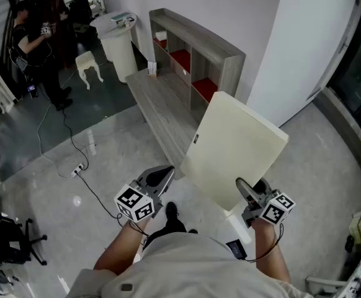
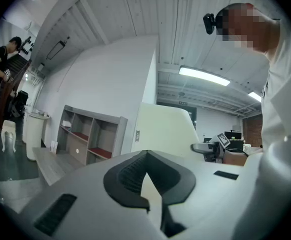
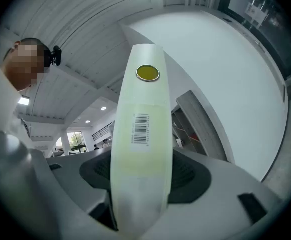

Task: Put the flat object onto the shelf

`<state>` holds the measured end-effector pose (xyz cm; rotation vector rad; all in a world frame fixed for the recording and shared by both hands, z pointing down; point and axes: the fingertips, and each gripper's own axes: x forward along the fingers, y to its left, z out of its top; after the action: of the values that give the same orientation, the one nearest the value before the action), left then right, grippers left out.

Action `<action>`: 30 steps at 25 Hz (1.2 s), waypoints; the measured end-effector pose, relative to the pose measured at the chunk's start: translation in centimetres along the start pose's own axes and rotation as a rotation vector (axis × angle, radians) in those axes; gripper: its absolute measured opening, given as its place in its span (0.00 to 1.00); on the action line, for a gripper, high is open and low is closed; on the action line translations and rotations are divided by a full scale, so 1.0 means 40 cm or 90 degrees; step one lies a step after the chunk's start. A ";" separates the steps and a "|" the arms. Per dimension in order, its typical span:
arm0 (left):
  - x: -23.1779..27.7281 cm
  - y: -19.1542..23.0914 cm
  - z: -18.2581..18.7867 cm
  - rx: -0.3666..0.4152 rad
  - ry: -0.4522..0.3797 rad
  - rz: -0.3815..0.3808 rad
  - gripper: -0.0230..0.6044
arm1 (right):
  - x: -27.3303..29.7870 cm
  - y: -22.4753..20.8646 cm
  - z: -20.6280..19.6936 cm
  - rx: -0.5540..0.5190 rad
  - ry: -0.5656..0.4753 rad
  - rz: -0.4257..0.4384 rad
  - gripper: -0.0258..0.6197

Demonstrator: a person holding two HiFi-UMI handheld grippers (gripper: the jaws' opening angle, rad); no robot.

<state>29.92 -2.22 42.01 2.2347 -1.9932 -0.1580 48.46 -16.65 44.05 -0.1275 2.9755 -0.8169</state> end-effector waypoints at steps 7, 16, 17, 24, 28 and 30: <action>-0.010 -0.008 0.002 0.007 0.004 -0.001 0.06 | -0.006 0.015 0.001 0.000 -0.004 0.004 0.48; -0.030 0.030 0.012 0.009 0.005 0.004 0.06 | 0.035 0.033 0.003 0.000 -0.004 0.013 0.48; -0.030 0.042 0.012 0.008 0.006 0.005 0.06 | 0.046 0.033 0.003 0.003 -0.005 0.013 0.48; -0.025 0.157 0.015 -0.001 0.013 0.004 0.06 | 0.157 0.015 0.004 0.013 -0.012 0.007 0.48; -0.030 0.258 0.031 -0.002 0.012 -0.001 0.06 | 0.255 0.013 0.000 0.014 -0.014 0.001 0.48; -0.035 0.309 0.033 -0.005 0.015 -0.006 0.06 | 0.300 0.017 -0.004 0.013 -0.015 -0.007 0.48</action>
<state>17.47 -2.25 42.87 2.2309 -1.9665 -0.1390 36.46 -17.12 43.49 -0.1519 2.9467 -0.8398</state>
